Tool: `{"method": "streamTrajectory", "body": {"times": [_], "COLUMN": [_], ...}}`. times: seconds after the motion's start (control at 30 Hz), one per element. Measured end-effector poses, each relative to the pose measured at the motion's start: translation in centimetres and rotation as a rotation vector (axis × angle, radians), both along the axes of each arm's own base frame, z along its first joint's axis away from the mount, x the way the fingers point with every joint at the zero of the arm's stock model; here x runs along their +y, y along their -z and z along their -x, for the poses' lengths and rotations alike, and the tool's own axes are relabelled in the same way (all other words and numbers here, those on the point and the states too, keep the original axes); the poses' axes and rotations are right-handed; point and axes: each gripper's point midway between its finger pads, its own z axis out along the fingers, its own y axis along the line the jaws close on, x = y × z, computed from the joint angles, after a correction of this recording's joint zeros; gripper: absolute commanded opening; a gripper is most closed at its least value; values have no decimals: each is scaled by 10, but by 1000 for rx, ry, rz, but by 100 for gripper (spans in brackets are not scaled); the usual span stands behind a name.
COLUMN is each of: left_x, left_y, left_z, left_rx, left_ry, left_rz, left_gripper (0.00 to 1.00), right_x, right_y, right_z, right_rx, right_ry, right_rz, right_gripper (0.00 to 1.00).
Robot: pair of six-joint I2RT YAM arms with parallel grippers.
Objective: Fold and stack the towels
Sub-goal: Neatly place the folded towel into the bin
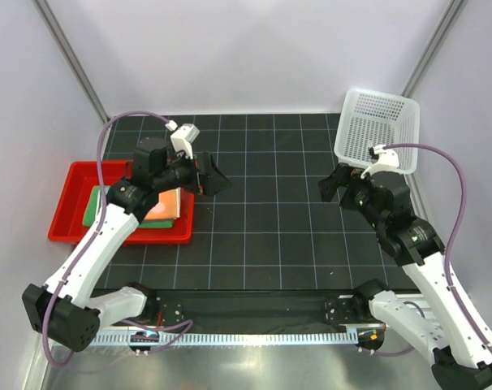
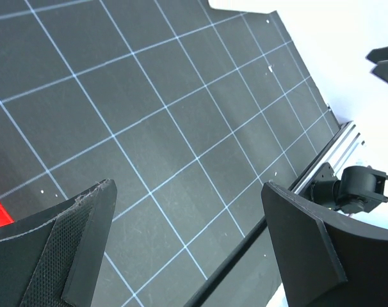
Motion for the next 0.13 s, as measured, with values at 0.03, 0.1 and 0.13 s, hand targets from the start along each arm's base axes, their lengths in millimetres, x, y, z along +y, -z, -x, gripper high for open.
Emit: {"method": "streamTrajectory", "body": {"times": [0.03,0.1,0.13], "left_x": [0,0,0], "left_y": [-2,-5,-6], "left_z": [0,0,-1], "left_rx": [-8,-20,-24], "left_ry": [0,1,1], "left_rz": [3,7,8], "left_gripper": [100,100,100], "right_x": [0,-1,-2], "right_y": [1,3,5], "right_z": [-1,-3,-3], "right_rx": [2,8,13], "right_ry": [3,6,8], "right_rz": [5,18,24], "right_gripper": [100,100,100]}}
